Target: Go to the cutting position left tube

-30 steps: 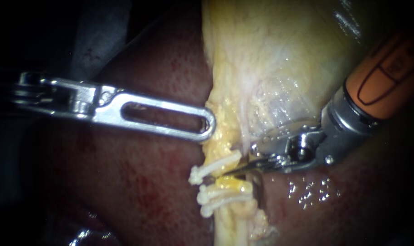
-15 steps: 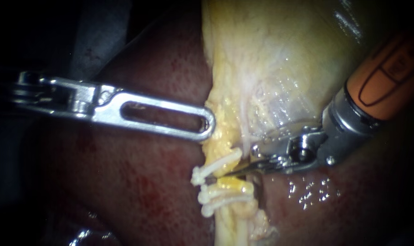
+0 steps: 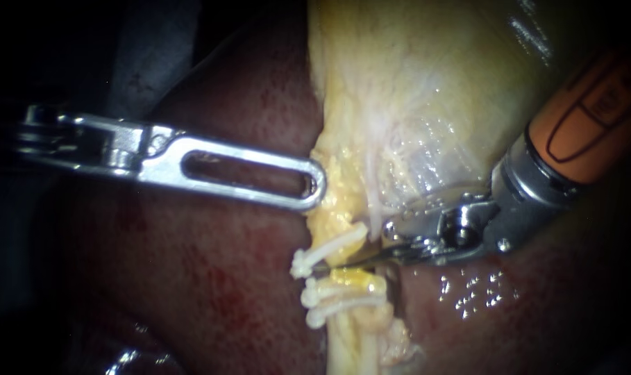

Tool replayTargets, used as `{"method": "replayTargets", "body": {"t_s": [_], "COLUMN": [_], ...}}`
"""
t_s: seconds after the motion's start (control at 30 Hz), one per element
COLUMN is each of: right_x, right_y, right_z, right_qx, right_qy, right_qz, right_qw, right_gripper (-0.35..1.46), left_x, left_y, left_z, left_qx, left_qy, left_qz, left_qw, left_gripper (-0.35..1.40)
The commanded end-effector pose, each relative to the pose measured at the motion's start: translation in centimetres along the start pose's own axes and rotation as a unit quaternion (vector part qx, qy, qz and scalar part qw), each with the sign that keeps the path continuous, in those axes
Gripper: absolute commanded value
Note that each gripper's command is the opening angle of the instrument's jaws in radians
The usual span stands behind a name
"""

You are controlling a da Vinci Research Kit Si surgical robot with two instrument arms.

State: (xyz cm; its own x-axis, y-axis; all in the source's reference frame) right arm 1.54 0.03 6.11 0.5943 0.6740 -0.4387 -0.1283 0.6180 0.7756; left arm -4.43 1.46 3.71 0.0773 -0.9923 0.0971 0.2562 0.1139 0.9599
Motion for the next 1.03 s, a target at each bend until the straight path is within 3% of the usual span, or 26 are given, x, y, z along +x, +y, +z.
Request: {"method": "replayTargets", "body": {"t_s": [0.03,1.03], "right_x": [0.0,0.01], "right_y": [0.0,0.01], "right_z": [0.0,0.0], "right_qx": [0.0,0.0], "right_qy": [0.0,0.0], "right_qz": [0.0,0.0], "right_qw": [1.0,1.0], "right_gripper": [-0.35,-0.35], "left_x": [0.0,-0.02], "left_y": [0.0,0.02], "left_z": [0.0,0.02], "left_qx": [0.0,0.0], "left_qy": [0.0,0.0], "left_qz": [0.0,0.0], "left_qw": [1.0,1.0], "left_gripper": [-0.35,-0.35]}}
